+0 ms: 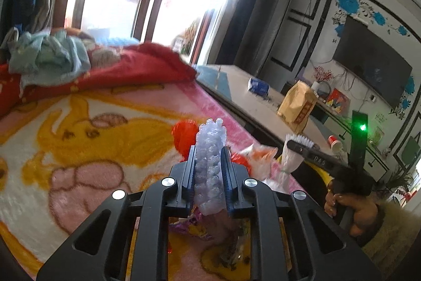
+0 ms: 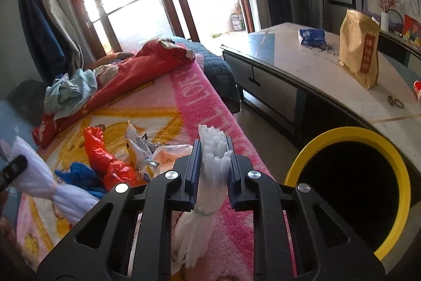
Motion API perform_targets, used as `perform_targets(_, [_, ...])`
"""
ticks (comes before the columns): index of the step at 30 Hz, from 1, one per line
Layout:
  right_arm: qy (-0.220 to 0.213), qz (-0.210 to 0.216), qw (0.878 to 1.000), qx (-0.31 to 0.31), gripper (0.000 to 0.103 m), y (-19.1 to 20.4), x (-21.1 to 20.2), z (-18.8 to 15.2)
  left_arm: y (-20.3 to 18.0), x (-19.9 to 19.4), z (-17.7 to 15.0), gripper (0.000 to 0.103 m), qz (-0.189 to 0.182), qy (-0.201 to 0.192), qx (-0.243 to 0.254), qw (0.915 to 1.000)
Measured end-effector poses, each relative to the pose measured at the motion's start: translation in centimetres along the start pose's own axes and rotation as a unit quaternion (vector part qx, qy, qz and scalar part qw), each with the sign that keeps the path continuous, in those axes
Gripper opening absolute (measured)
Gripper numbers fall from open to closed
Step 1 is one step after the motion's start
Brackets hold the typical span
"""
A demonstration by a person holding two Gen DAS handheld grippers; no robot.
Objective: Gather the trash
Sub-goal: 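Carry both held white bundles over the yellow-rimmed bin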
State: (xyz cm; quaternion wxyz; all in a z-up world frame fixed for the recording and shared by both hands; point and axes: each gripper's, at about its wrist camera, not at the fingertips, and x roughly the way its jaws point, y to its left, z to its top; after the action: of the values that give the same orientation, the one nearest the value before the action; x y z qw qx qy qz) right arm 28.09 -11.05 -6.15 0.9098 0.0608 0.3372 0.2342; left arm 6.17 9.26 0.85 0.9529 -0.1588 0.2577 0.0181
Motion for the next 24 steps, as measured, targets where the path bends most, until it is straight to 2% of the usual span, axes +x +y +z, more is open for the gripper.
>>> perform_targets(9, [-0.043, -0.018, 0.999, 0.004, 0.012, -1.2, -3.3, 1.5, -2.3, -1.4, 1.8, 0.017, -0.018, -0.029, 0.024, 0.9991])
perform_targets(18, [-0.08, -0.052, 0.995, 0.035, 0.012, -4.7, -6.0, 2.6, -6.9, 0.9, 1.9, 0.017, -0.053, -0.017, 0.05, 0.9972])
perform_targets(24, [-0.107, -0.091, 0.989, 0.047, 0.012, -7.6, -7.5, 2.9, -10.4, 3.2, 1.5, 0.017, -0.069, -0.006, 0.072, 0.995])
